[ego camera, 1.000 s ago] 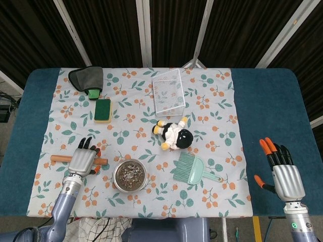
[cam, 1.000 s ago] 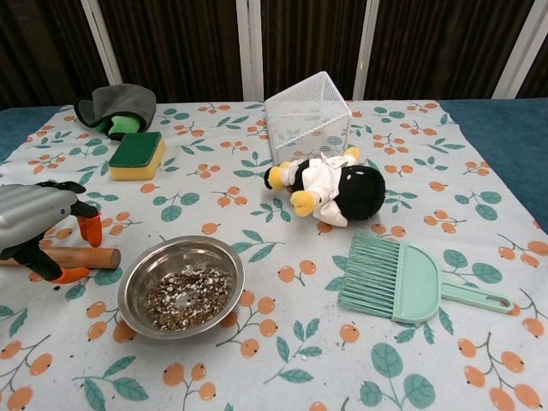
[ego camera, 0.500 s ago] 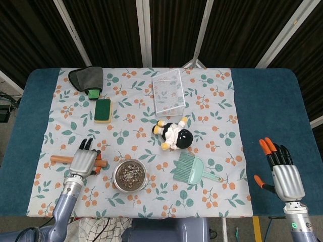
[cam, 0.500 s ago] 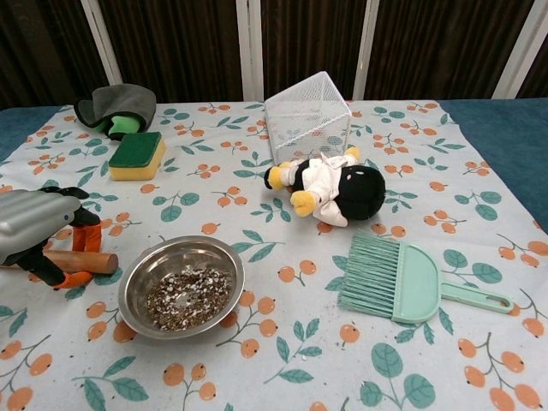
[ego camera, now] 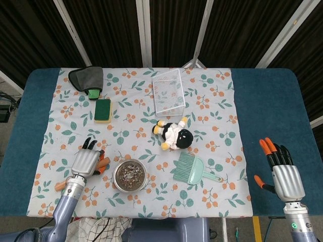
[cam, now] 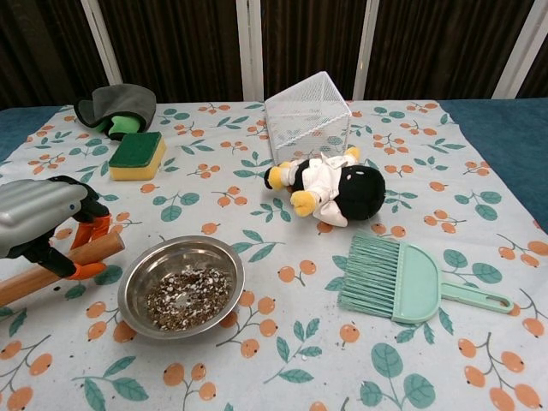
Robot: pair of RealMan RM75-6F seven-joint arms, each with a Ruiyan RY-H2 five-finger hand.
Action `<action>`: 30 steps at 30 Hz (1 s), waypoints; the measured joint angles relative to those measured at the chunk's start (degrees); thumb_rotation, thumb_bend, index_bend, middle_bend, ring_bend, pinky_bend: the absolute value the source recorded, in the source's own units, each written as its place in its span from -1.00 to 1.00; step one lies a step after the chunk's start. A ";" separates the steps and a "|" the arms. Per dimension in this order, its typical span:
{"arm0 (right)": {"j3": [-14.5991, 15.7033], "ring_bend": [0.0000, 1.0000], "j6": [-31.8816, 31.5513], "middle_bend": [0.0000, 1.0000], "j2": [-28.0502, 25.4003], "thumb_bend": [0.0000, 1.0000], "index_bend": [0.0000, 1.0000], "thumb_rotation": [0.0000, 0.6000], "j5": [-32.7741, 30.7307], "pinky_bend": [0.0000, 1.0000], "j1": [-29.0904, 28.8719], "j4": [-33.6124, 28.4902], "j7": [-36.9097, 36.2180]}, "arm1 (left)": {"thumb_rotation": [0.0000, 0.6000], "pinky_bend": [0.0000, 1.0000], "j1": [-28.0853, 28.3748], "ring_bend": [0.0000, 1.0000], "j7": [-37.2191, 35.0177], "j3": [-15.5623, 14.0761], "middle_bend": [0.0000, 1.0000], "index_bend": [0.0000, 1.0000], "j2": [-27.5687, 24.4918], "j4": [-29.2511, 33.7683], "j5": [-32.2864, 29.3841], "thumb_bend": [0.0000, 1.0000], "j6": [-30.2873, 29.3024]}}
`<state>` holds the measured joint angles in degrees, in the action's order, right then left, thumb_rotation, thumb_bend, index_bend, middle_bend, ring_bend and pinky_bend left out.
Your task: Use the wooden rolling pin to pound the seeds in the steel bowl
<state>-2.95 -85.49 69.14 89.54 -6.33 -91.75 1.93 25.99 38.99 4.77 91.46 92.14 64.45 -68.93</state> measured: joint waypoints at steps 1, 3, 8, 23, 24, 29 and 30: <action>-0.01 -1.00 -0.02 -1.00 0.00 -0.46 -1.00 1.00 0.00 -1.00 0.01 -0.01 -0.01 | 1.00 -0.98 -0.03 -0.72 -0.45 0.04 0.29 0.24 -0.14 0.21 0.37 0.75 -0.21; 0.01 -1.00 -0.05 -1.00 0.01 -0.46 -1.00 1.00 -0.01 -1.00 0.04 0.00 -0.02 | 1.00 -0.98 -0.09 -0.72 -1.19 0.08 0.30 0.24 -0.39 0.50 1.07 0.76 -0.56; 0.00 -1.00 -0.05 -1.00 -0.01 -0.46 -1.00 1.00 -0.04 -1.00 0.06 -0.04 -0.06 | 1.00 -0.97 -0.32 -0.70 -3.12 0.23 0.32 0.24 -1.57 1.50 2.74 0.77 -1.52; -0.03 -1.00 -0.07 -1.00 -0.01 -0.46 -1.00 1.00 -0.12 -1.00 0.10 -0.19 0.19 | 1.00 -0.95 -2.48 -0.68 -12.15 2.52 0.39 0.24 -8.78 4.86 5.15 0.78 -5.25; -0.04 -1.00 -0.09 -1.00 -0.01 -0.46 -1.00 1.00 -0.12 -1.00 0.10 -0.20 0.22 | 1.00 -0.95 -2.58 -0.67 -12.82 2.97 0.40 0.24 -9.09 5.11 5.09 0.78 -5.50; -0.05 -1.00 -0.11 -1.00 -0.01 -0.46 -1.00 1.00 -0.15 -1.00 0.13 -0.21 0.23 | 1.00 -0.93 -2.87 -0.64 -16.31 6.12 0.42 0.25 -10.78 7.41 4.90 0.78 -7.36; -0.05 -1.00 -0.13 -1.00 -0.01 -0.46 -1.00 1.00 -0.15 -1.00 0.15 -0.20 0.19 | 1.00 -0.92 -2.86 -0.63 -16.76 6.59 0.43 0.25 -11.08 7.86 5.02 0.78 -7.76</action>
<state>-3.00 -85.62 69.12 89.39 -6.19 -91.95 2.12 23.13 22.23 11.36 80.38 100.00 69.47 -76.70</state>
